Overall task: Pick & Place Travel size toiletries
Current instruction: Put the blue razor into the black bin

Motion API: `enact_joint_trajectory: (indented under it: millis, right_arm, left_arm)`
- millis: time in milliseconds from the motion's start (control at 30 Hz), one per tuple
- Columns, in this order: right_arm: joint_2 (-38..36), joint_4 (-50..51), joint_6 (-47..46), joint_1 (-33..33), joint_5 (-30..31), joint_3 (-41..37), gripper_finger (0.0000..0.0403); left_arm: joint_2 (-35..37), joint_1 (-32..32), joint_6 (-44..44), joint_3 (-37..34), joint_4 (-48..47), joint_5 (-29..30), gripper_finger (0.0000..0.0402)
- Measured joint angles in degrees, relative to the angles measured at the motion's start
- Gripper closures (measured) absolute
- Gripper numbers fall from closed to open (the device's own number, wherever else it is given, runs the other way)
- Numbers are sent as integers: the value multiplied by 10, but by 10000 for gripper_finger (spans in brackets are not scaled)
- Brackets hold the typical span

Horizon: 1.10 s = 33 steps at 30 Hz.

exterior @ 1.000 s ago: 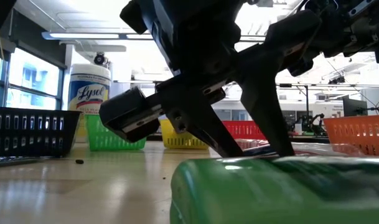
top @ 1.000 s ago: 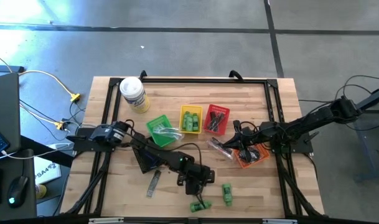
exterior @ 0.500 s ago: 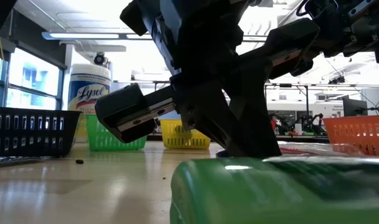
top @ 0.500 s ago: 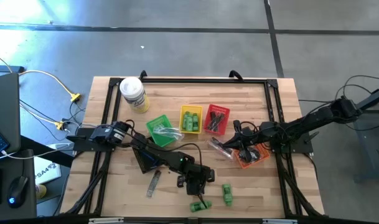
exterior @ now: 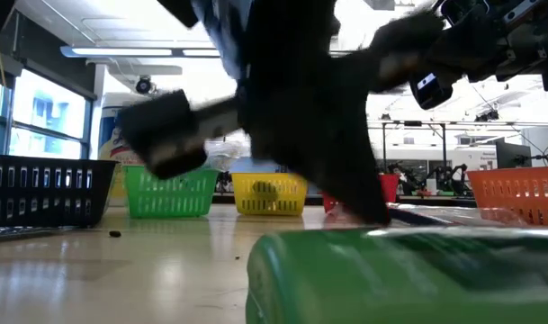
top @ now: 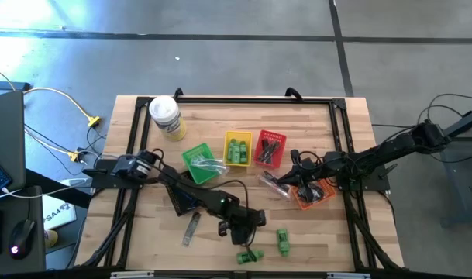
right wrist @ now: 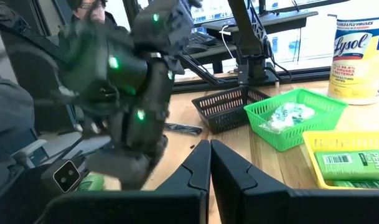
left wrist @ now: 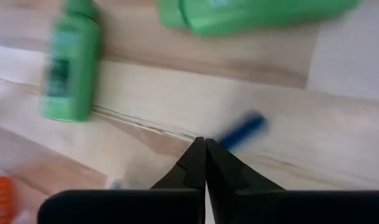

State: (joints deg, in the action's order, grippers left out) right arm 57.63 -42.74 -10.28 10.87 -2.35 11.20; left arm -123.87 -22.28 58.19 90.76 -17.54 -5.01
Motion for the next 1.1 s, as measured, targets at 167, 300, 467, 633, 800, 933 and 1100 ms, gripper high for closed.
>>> enact_joint_trajectory:
  millis: [167,300,467,633,800,933,1100]
  right_arm:
    - [0,0,0,0,-7,0,399]
    - [0,1,-4,0,-9,0,399]
    - [0,20,-14,0,-11,0,399]
    - [0,21,-20,1,-6,0,399]
    - [0,6,-15,18,-4,1,399]
    - [0,0,-1,37,8,1,399]
    - [0,-5,0,50,52,1,399]
  left_arm:
    - [25,-3,-12,2,9,0,399]
    - [26,-3,-68,2,5,4,400]
    - [62,0,-155,2,-62,33,400]
    - [172,14,-259,-27,-143,31,401]
    - [332,13,-343,-155,-66,37,401]
    - [499,11,-434,-316,58,74,401]
    - [692,18,-583,-504,182,185,401]
